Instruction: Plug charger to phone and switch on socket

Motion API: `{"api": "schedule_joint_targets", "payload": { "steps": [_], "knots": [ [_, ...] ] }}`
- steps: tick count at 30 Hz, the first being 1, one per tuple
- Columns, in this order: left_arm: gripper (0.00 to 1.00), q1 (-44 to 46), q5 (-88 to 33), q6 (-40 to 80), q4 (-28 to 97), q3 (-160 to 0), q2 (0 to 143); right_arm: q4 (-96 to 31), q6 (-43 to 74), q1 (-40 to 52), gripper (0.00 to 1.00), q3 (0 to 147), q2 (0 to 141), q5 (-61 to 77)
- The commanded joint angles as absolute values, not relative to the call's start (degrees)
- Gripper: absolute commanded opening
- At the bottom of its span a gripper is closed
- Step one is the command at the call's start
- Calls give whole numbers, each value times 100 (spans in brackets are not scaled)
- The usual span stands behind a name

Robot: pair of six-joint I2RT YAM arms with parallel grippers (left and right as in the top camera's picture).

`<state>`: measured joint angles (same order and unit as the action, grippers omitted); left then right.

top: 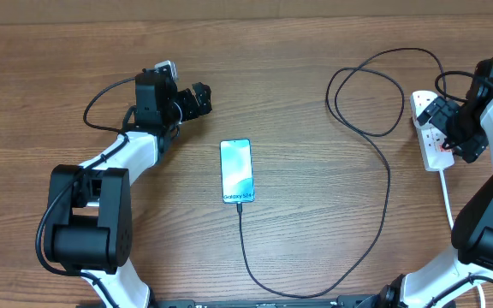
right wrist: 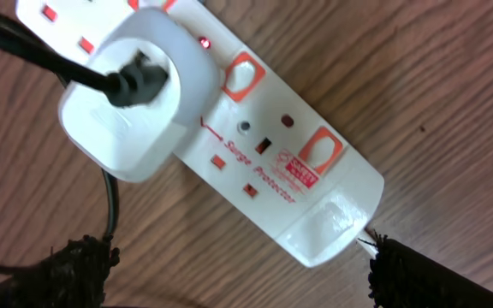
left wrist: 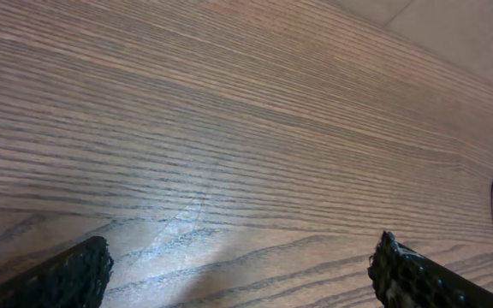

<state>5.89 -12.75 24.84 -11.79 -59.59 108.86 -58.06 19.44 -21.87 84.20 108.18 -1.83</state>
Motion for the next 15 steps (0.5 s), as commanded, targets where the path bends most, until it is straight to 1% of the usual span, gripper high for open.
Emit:
{"api": "schedule_joint_targets", "payload": {
  "steps": [1,15],
  "knots": [
    [100,576,-1181,2353,-1179,-6023,10831,-5745,1857,-2182,100,8427,10737,-231],
    [100,576,-1184,2353,-1179,-6023,10831,-5710,1857,-2182,100,8427,10737,-231]
  ]
}}
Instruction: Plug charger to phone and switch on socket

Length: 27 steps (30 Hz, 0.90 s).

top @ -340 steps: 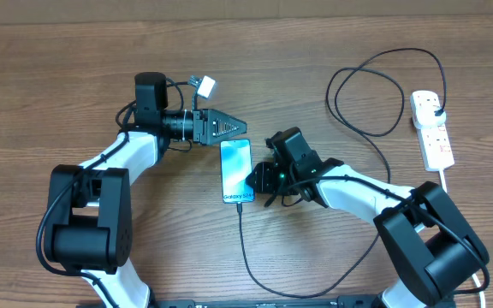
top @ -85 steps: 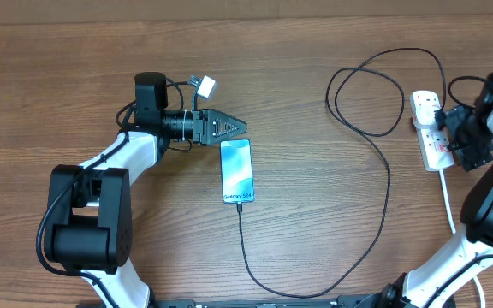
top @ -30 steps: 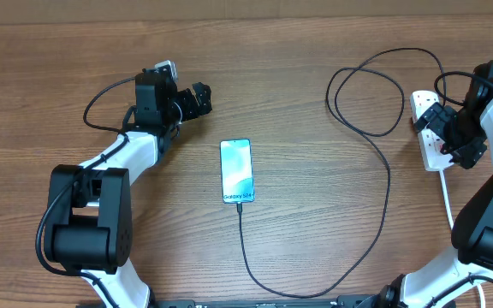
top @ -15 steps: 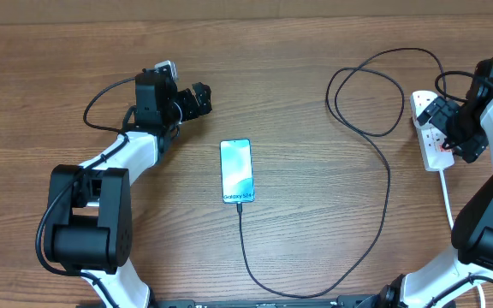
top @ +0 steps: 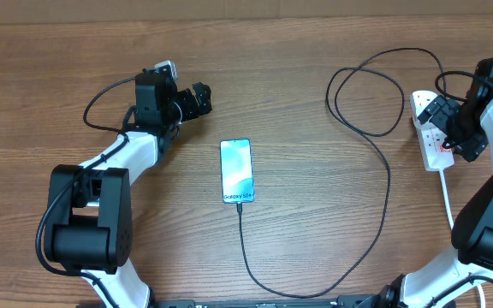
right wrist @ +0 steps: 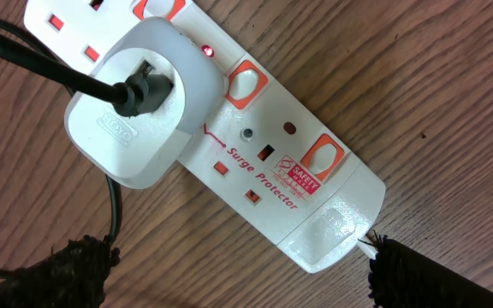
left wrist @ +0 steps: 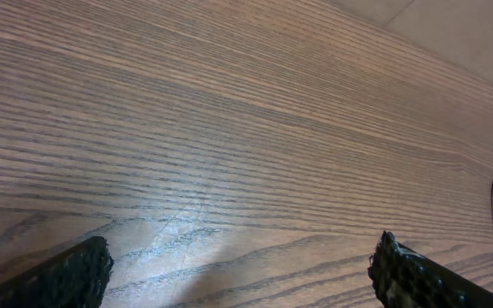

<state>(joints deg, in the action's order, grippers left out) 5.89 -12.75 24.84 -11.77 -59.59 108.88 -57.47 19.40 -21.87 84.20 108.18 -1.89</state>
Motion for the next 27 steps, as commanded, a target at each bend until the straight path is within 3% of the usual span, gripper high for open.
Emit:
{"api": "schedule_joint_targets", "payload": {
  "steps": [1,27],
  "knots": [
    [100,576,-1184,2353,-1181,-6023,10831,-5710,1857,-2182,100,8427,10737,-233],
    [100,687,-1181,2353,-517,-6023,10899,-5710,1855,-2182,100,8427,10737,-231]
  ]
}}
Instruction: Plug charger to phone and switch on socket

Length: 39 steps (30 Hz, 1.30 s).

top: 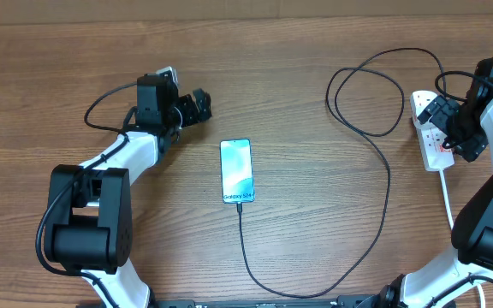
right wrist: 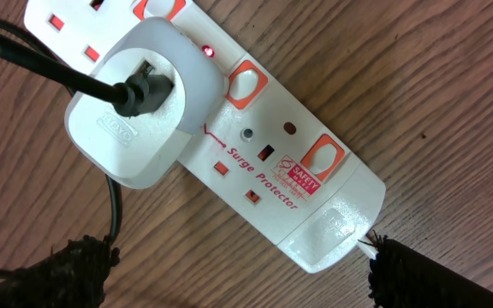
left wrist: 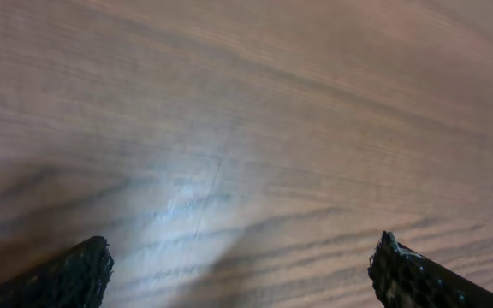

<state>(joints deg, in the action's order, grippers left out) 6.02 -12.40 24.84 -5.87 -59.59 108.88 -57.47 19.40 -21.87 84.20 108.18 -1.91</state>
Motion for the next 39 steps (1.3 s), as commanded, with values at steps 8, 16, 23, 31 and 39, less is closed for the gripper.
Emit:
{"api": "schedule_joint_targets", "payload": {
  "steps": [8,16,23,31,39],
  "knots": [
    [100,1048,-1177,2353,-447,-6023,10884,-5710,1857,-2182,100,8427,10737,-231],
    [100,1831,-1179,2353,-449,-6023,10593,-5710,1857,-2182,100,8427,10737,-231],
    [100,2613,-1179,2353,-449,-6023,10134,-5710,1857,-2182,100,8427,10737,-231],
    [100,3492,-1179,2353,-449,-6023,9557,-5710,1857,-2182,100,8427,10737,-233],
    [100,4040,-1181,2353,-449,-6023,9277,-5710,1857,-2182,100,8427,10737,-231]
  ]
}}
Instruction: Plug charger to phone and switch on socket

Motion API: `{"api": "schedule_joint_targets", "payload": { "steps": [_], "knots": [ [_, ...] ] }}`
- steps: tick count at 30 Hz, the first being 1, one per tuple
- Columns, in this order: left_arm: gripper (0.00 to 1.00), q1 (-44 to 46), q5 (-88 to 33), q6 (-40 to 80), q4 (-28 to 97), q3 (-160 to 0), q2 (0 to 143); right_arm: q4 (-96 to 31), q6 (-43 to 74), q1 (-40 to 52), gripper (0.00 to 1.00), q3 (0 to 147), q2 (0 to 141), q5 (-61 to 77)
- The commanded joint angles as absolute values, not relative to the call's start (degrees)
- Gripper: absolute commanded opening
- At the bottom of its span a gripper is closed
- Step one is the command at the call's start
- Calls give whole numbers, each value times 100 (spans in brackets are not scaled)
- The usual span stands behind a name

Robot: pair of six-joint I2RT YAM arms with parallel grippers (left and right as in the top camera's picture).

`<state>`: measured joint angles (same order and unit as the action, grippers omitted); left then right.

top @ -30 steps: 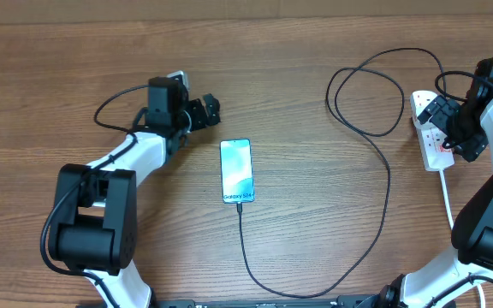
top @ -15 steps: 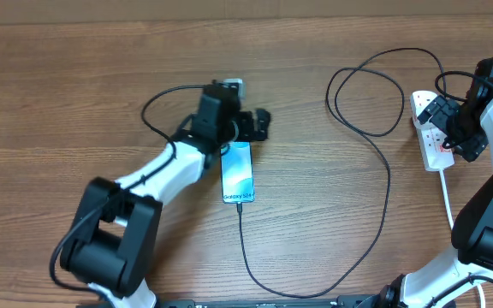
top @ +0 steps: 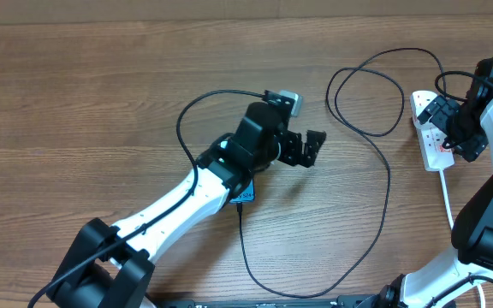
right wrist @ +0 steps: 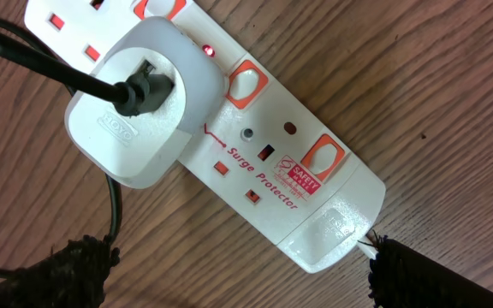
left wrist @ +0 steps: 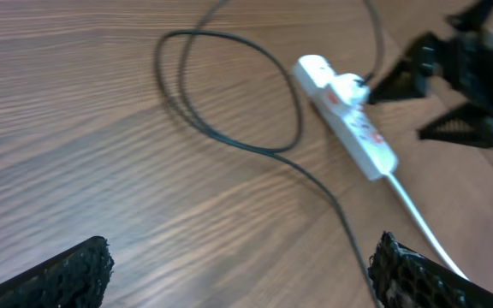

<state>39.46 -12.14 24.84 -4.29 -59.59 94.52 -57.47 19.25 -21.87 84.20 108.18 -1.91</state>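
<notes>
The phone (top: 245, 195) lies mid-table, almost wholly hidden under my left arm; only a blue corner shows. The black charger cable (top: 245, 248) leaves its near end and loops round to the white charger plug (right wrist: 135, 111) seated in the white power strip (right wrist: 264, 145). A red light (right wrist: 205, 53) glows beside the plug. My right gripper (right wrist: 238, 274) hovers open over the power strip (top: 430, 128). My left gripper (top: 305, 147) is open in mid-air right of the phone, facing the power strip (left wrist: 349, 115).
Cable loops (top: 366, 94) lie on the wood between the two arms. The strip's white lead (top: 448, 201) runs toward the near right edge. Orange rocker switches (right wrist: 245, 75) sit along the strip. The right arm (left wrist: 460, 68) shows in the left wrist view.
My left arm has swung from the far left of the table to the middle, now covering the phone, its open gripper pointing at the power strip. The right gripper has not moved.
At first my right gripper hung close over the strip with the red light lit, and then stood slightly higher, where it has stayed. My left gripper rested open at the far left, then shifted slightly, its wrist view blurred, and now reaches over the phone.
</notes>
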Motion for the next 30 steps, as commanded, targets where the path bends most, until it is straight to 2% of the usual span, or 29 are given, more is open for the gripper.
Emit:
{"api": "schedule_joint_targets", "payload": {
  "steps": [1,21,26,30],
  "knots": [
    [100,4062,-1181,2353,-449,-6023,9266,-5710,1857,-2182,100,8427,10737,-231],
    [99,4075,-1140,2375,-331,-6027,9159,-5710,1857,-2182,100,8427,10737,-231],
    [100,4053,-1070,2412,913,-6025,8978,-5710,1857,-2182,100,8427,10737,-231],
    [100,4053,-301,2377,1900,-6018,8945,-5710,1857,-2182,100,8427,10737,-231]
  ]
}}
